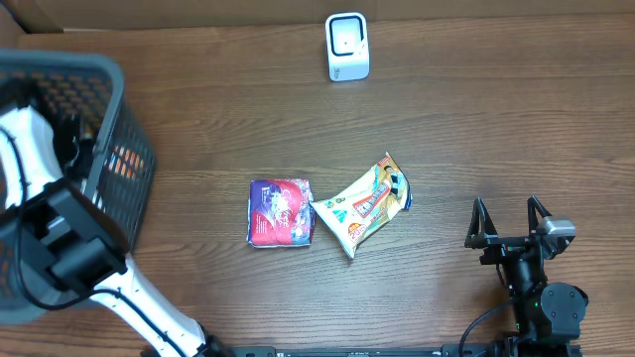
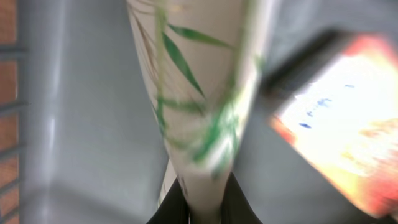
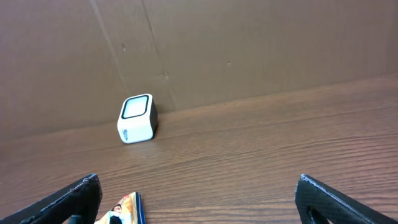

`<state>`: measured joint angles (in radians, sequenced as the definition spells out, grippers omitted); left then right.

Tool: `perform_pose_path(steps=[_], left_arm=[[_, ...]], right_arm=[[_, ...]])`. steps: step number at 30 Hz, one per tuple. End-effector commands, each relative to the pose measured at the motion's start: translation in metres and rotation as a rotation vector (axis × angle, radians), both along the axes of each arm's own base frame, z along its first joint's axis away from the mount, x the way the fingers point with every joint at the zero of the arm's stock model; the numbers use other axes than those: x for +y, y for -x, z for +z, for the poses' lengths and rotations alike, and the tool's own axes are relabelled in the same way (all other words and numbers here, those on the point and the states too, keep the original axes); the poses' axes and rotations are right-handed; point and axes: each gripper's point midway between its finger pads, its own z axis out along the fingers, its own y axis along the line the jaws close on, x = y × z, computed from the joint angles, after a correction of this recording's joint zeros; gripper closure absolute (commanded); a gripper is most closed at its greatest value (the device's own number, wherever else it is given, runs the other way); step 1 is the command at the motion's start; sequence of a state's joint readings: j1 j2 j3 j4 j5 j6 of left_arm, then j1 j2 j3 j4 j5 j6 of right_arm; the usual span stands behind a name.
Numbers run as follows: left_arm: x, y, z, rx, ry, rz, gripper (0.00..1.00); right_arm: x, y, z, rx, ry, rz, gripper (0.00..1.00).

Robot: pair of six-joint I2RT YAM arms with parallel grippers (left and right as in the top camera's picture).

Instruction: Scan the item barcode

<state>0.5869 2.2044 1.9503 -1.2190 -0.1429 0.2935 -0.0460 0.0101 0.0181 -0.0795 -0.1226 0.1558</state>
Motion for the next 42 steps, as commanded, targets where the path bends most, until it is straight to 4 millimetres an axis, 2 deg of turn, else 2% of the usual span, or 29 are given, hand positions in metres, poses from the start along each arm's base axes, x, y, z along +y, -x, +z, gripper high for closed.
perform_pose_path(steps=[1, 4, 8, 13, 20, 26, 27, 28, 29, 32, 34, 39, 42], left_arm=[[-0.028, -0.056, 0.065, -0.204, -0.009, -0.056, 0.96], [-0.04, -0.065, 0.097, -0.242, -0.053, -0.068, 0.96], [-0.046, -0.058, 0.122, -0.251, -0.099, -0.043, 0.96], [-0.05, -0.037, 0.132, -0.223, -0.09, 0.044, 0.96], [-0.039, 0.002, 0.147, -0.165, -0.157, 0.244, 0.96], [-0.038, 0.008, 0.169, -0.228, -0.182, 0.284, 0.96], [-0.039, 0.008, 0.169, -0.229, -0.18, 0.295, 0.89], [-0.039, 0.009, 0.165, -0.221, -0.175, 0.306, 0.69], [-0.039, 0.009, 0.16, -0.208, -0.17, 0.315, 0.55], [-0.039, 0.012, 0.136, -0.144, -0.157, 0.318, 0.31], [-0.037, 0.016, 0.115, -0.091, -0.166, 0.319, 0.26], [-0.031, 0.035, 0.052, 0.023, -0.184, 0.346, 0.26], [-0.026, 0.054, 0.018, 0.07, -0.185, 0.411, 0.26]], right_arm=[[-0.002, 0.0, -0.002, -0.002, 0.007, -0.012, 0.0], [-0.002, 0.0, -0.002, -0.002, 0.007, -0.012, 0.0], [-0.002, 0.0, -0.002, -0.002, 0.007, -0.012, 0.0], [-0.002, 0.0, -0.002, -0.002, 0.007, -0.012, 0.0], [-0.002, 0.0, -0.002, -0.002, 0.007, -0.012, 0.0], [-0.002, 0.0, -0.002, -0.002, 0.007, -0.012, 0.0], [-0.002, 0.0, -0.002, -0.002, 0.007, -0.012, 0.0], [-0.002, 0.0, -0.002, -0.002, 0.007, -0.012, 0.0], [-0.002, 0.0, -0.002, -0.002, 0.007, -0.012, 0.0], [-0.002, 0.0, -0.002, -0.002, 0.007, -0.012, 0.0], [-0.002, 0.0, -0.002, -0.002, 0.007, -0.012, 0.0], [-0.002, 0.0, -0.002, -0.002, 0.007, -0.012, 0.0], [-0.002, 0.0, -0.002, -0.002, 0.007, -0.012, 0.0]])
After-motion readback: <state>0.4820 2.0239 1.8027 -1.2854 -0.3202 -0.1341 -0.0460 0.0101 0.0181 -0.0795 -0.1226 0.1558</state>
